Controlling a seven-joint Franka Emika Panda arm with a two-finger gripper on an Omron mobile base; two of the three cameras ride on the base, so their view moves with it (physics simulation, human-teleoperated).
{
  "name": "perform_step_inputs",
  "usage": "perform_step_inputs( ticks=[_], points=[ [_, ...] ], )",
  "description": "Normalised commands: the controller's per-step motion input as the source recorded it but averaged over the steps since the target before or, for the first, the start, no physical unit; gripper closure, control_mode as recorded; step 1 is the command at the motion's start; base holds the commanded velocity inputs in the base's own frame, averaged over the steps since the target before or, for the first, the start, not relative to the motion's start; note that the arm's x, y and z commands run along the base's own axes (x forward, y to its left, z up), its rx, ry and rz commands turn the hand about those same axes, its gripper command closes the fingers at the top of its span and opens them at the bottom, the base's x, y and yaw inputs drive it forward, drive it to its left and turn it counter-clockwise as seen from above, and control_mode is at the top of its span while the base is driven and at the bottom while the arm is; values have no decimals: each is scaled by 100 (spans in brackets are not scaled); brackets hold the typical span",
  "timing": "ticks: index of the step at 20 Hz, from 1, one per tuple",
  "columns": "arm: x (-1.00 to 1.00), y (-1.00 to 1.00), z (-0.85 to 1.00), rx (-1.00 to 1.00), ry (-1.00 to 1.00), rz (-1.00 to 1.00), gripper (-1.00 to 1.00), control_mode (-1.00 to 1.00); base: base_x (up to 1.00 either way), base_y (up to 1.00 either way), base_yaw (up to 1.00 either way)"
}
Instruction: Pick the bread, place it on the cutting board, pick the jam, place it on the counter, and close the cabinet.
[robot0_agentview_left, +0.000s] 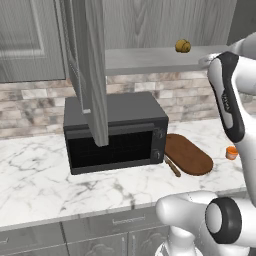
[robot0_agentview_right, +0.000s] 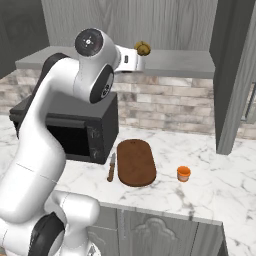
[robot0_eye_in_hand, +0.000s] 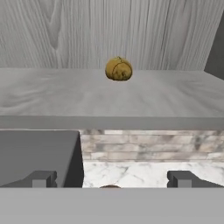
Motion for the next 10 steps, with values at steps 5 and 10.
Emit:
perform_step_inputs(
  ticks=[5,10],
  points=[
    [26,0,2,0,0,0,-100,-100,0,0,0],
    [31,0,6,0,0,0,-100,-100,0,0,0]
  ],
)
